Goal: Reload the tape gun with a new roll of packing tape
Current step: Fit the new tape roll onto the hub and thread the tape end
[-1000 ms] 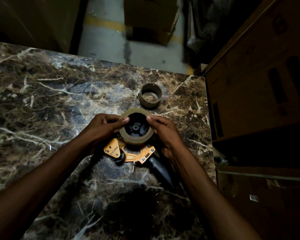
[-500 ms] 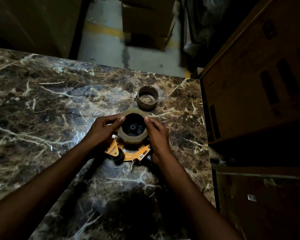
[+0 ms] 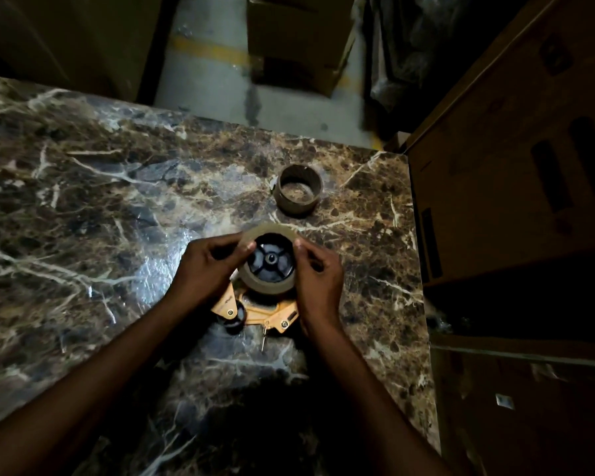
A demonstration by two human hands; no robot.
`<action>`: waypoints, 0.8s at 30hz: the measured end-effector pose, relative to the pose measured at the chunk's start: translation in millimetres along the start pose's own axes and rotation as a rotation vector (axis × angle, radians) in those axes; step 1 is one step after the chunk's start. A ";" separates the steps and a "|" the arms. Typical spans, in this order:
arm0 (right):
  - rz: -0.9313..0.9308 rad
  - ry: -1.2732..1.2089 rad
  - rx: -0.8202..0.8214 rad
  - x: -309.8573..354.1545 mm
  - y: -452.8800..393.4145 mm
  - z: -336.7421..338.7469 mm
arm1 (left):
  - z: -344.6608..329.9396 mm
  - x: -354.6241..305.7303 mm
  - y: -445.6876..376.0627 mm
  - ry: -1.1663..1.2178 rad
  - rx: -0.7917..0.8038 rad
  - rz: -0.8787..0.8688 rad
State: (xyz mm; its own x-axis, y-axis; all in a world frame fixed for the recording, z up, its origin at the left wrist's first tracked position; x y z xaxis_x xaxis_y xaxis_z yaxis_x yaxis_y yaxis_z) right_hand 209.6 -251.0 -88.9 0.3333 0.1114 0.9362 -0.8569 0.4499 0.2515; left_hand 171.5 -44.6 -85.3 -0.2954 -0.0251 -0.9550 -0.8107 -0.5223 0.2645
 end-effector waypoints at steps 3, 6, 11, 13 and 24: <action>-0.107 -0.083 0.050 -13.3 -0.4 -4.1 | -1.7 2.4 -3.9 -0.006 0.008 0.002; -0.213 -0.152 0.145 -19.6 -4.7 -6.7 | -4.3 3.2 -4.1 -0.003 0.027 0.025; -0.181 -0.065 0.169 -18.5 -11.0 -5.9 | -8.3 0.5 -9.8 -0.035 0.051 0.046; -0.114 -0.023 0.148 -11.3 -10.5 -3.2 | -9.0 -2.3 -12.0 -0.060 0.044 0.033; 0.164 0.044 0.076 18.0 -27.9 -16.6 | 14.0 -11.8 -0.8 -0.238 -0.160 -0.271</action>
State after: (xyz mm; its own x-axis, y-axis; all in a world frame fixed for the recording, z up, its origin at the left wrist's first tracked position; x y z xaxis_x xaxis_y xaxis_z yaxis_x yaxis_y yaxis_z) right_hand 246.0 -246.8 -83.2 0.2018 0.2177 0.9549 -0.9281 0.3541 0.1154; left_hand 168.6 -32.0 -72.4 -0.2057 0.3204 -0.9247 -0.7921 -0.6093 -0.0349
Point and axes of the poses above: each hand's wrist, its own y-axis away from the middle knuckle, its own z-axis out of the back of the hand, x = y × z, the point moved 8 cm from there along -y, towards the middle knuckle, and after that the axes turned 15 degrees about -x, right-handed, at the moved point
